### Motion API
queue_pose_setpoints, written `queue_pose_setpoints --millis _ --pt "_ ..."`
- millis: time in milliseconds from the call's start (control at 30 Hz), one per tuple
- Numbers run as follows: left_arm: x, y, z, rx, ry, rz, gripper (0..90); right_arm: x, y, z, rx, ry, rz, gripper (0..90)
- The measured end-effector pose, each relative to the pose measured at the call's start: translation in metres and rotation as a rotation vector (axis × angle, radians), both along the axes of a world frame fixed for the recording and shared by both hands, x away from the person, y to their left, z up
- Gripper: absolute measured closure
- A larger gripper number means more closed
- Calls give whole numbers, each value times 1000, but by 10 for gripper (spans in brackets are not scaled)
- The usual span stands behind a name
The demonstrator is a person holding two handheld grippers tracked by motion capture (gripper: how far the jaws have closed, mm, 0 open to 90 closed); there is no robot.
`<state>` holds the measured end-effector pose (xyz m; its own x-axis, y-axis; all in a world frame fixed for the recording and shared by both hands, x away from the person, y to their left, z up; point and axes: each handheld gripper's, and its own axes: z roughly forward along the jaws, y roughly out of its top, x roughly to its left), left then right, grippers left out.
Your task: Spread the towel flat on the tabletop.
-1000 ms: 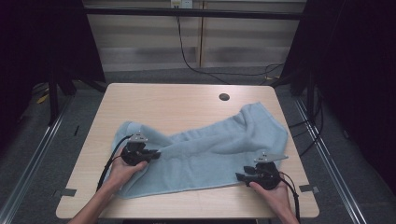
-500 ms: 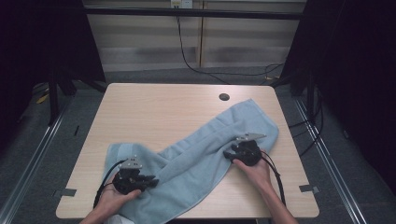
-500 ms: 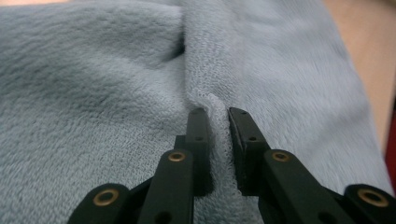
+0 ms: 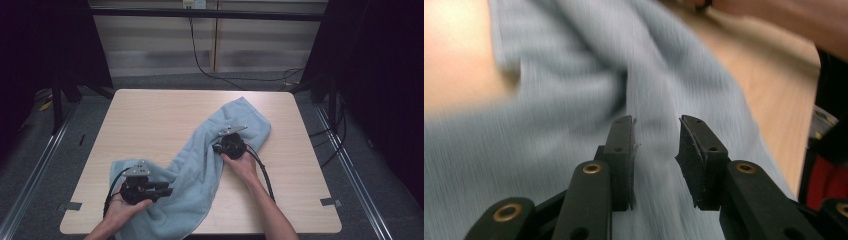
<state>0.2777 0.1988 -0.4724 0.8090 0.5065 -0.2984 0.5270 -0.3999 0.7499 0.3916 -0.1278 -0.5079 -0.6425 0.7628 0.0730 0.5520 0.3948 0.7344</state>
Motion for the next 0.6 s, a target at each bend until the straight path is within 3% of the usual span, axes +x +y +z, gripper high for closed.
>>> queue_pose_setpoints --millis 67,133,167,200,300,400,500,600 --pt "14 1 9 -26 -38 23 673 4 6 1 2 14 13 846" --pt "32 0 11 -12 -76 58 678 4 11 2 6 19 19 844" --pt "40 0 9 -10 -73 71 681 1 14 2 6 20 22 842" --pt "50 -2 4 18 -63 67 683 -2 14 2 2 23 34 840" --pt "64 -9 -16 82 -44 74 688 -19 8 6 -5 21 43 829" --pt "66 -10 -28 160 -39 65 704 -42 -11 11 15 23 54 809" --pt "59 -4 -26 205 -78 77 751 -65 -35 23 32 17 54 769" --pt "51 6 -28 181 -73 99 754 -75 -57 34 49 3 45 739"
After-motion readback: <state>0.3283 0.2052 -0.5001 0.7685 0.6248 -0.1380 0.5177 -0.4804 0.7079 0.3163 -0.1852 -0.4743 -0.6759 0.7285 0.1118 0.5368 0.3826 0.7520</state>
